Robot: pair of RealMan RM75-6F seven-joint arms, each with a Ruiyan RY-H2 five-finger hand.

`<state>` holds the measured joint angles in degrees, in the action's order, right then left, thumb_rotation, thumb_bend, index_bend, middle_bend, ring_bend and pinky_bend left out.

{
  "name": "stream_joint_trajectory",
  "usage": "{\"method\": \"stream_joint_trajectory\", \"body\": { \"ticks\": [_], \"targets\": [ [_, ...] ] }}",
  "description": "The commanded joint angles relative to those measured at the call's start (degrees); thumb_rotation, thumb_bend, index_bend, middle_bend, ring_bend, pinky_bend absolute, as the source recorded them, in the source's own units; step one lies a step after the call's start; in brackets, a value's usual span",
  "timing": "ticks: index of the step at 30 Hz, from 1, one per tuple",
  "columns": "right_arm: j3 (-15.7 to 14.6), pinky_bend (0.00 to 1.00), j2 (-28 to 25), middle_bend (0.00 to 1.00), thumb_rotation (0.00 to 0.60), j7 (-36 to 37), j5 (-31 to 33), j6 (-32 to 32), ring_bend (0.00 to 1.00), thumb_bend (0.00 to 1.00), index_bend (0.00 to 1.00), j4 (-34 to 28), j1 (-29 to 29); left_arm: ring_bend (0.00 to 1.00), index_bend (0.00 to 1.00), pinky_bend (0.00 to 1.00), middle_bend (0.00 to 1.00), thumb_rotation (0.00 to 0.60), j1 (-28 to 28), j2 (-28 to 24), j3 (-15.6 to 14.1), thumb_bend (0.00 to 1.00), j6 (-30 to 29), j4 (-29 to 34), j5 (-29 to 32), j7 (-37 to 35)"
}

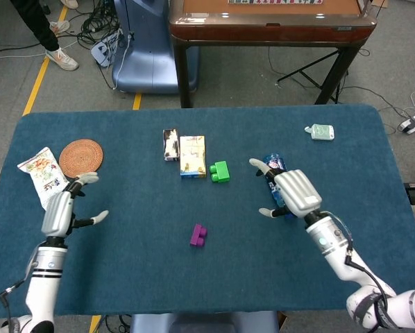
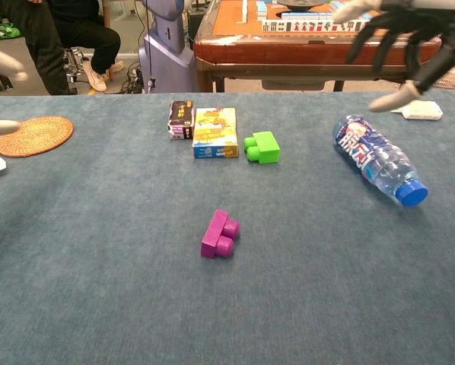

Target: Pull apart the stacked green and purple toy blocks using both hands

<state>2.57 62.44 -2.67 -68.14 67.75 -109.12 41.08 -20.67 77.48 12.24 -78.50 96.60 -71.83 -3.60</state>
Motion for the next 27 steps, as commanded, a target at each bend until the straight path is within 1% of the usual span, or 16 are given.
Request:
{"method": "stream_joint_trajectory", "body": {
  "ticks": [1, 3, 7, 12, 15, 19, 27],
  "targets": [
    [-1.93, 0.39, -1.90, 0.28, 0.600, 3.38, -3.99, 2.57, 0.30, 0.01, 0.14, 2.63, -4.06, 0.24, 0.36, 0.34, 0.21, 0.600, 3.24, -2.82, -2.27, 0.08, -2.29, -3.13, -2.13, -1.46],
    [-2.69, 0.36, -2.53, 0.28, 0.600, 4.53, -5.60, 3.68, 0.29, 0.01, 0.16, 3.91, -6.05, 0.24, 0.36, 0.34, 0.21, 0.600, 4.72, -4.89, -3.51, 0.08, -2.64, -3.39, -2.92, -2.56],
    [-4.27, 0.35, -3.76, 0.28, 0.600, 5.37, -7.53, 5.47, 0.29, 0.01, 0.19, 5.51, -9.72, 0.24, 0.36, 0.34, 0.21, 0.600, 7.19, -8.76, -5.36, 0.08, -4.10, -3.72, -4.71, -2.90],
    [-5.94, 0.35, -4.95, 0.28, 0.600, 6.93, -8.91, 7.47, 0.29, 0.01, 0.20, 6.98, -14.39, 0.24, 0.36, 0.34, 0.21, 0.600, 10.10, -12.58, -7.00, 0.08, -6.13, -4.41, -6.07, -2.85],
    [-6.37, 0.35, -4.55, 0.28, 0.600, 7.72, -9.54, 9.69, 0.29, 0.01, 0.21, 8.82, -17.36, 0.24, 0.36, 0.34, 0.21, 0.600, 11.97, -14.15, -7.95, 0.07, -6.79, -4.82, -6.31, -5.17],
    [-6.70, 0.35, -3.76, 0.29, 0.600, 10.03, -10.66, 12.78, 0.29, 0.01, 0.22, 11.76, -21.17, 0.24, 0.35, 0.34, 0.21, 0.600, 14.47, -15.03, -9.17, 0.07, -8.32, -6.28, -6.81, -6.80],
    [-6.33, 0.35, -3.29, 0.29, 0.600, 13.69, -12.66, 15.94, 0.29, 0.01, 0.23, 15.52, -26.06, 0.24, 0.35, 0.34, 0.21, 0.600, 17.92, -12.93, -11.09, 0.07, -11.14, -10.29, -8.74, -5.19]
  ]
}}
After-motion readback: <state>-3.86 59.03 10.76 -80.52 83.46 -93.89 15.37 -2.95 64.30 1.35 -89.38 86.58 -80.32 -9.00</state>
